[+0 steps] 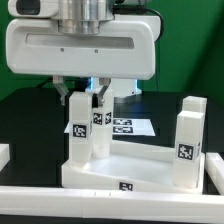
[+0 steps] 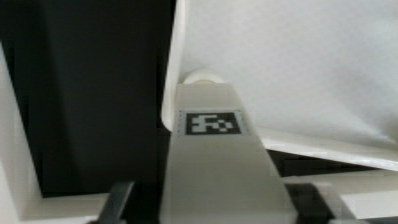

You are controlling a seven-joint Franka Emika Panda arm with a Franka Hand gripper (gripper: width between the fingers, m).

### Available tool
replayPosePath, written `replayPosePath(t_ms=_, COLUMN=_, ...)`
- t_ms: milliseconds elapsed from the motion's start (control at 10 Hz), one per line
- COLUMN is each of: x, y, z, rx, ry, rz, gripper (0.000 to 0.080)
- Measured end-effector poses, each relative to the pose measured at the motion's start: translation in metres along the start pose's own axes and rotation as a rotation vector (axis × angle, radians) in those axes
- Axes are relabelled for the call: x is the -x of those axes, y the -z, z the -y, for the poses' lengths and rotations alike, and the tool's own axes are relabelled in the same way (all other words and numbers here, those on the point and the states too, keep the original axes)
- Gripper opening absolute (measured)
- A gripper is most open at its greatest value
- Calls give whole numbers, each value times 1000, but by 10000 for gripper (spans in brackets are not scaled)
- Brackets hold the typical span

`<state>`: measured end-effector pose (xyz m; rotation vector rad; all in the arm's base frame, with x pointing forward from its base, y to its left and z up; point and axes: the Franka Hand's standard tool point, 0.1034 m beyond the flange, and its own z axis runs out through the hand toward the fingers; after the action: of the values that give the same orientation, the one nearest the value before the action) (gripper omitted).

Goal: Assemble desk

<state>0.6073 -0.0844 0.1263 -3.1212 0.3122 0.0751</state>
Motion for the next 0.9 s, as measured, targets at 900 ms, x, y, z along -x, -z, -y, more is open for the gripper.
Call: replayPosePath(t_ms=900, x=-1, y=-1, z=0, rx=-44, ry=-798, rz=-18, gripper=290)
